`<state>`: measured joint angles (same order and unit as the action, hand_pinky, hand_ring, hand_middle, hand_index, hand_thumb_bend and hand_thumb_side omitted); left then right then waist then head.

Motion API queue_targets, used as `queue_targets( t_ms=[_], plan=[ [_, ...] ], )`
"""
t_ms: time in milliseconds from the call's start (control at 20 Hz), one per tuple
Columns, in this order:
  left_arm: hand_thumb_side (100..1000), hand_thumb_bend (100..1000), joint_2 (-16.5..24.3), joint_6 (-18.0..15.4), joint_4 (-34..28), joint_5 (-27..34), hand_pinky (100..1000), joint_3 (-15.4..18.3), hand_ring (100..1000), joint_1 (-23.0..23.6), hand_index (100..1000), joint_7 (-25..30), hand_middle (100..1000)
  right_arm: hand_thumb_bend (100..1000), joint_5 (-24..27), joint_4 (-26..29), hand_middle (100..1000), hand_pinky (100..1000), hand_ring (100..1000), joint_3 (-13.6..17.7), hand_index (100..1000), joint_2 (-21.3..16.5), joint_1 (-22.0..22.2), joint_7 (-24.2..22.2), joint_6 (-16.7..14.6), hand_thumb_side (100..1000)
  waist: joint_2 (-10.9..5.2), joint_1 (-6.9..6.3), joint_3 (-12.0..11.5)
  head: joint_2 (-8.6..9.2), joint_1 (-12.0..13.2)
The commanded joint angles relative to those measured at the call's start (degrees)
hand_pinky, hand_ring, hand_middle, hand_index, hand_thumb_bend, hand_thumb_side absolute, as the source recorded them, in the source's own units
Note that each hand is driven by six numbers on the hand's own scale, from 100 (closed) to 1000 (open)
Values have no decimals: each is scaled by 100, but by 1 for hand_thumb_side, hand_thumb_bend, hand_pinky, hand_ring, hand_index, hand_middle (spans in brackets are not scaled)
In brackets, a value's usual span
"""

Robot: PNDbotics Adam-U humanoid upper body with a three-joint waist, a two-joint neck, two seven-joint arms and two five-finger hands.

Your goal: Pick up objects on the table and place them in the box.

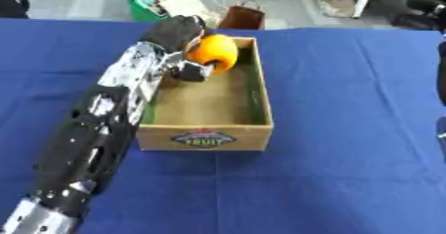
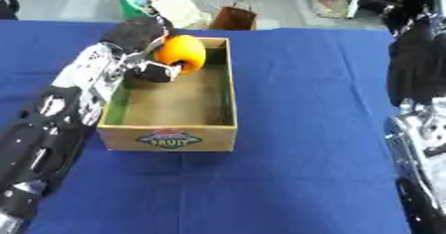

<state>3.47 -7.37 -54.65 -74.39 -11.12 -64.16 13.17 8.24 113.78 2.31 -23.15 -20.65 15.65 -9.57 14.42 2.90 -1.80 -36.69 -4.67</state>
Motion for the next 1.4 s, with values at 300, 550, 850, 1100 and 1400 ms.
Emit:
queue_targets(
  t_ms=[300, 550, 850, 1100, 1400],
  plan=[
    [376, 126, -78, -177, 188, 64, 523, -97, 609, -11, 842, 181, 632, 100, 15, 81, 602, 707, 671, 86, 733, -53, 21, 30, 20, 1000, -96, -22, 12, 34, -13],
    [683, 647, 25, -385, 275, -82, 547, -1, 697, 4, 952, 565, 730, 100, 13, 81, 603, 707, 672, 82, 732, 4, 17, 46, 41, 1000, -108, -24, 15, 29, -14],
    [736, 690, 66, -340, 155, -352, 560, 141, 715, 23, 936, 883, 737, 100, 15, 81, 603, 707, 672, 72, 733, 19, 1, 37, 58, 1000, -117, -24, 8, 27, -6],
    [698, 217, 236, -34, -365, -140, 518, 303, 643, -169, 792, 557, 615, 100, 35, 81, 603, 707, 673, 43, 733, 27, -22, 6, 63, 1000, -130, -38, -12, -17, -24],
    [558, 100, 512, 412, -1159, 327, 486, 917, 570, -471, 713, 67, 512, 100, 58, 81, 603, 708, 673, 12, 734, 15, -42, -34, 85, 1000, -146, -32, -50, -103, -62]
  ],
)
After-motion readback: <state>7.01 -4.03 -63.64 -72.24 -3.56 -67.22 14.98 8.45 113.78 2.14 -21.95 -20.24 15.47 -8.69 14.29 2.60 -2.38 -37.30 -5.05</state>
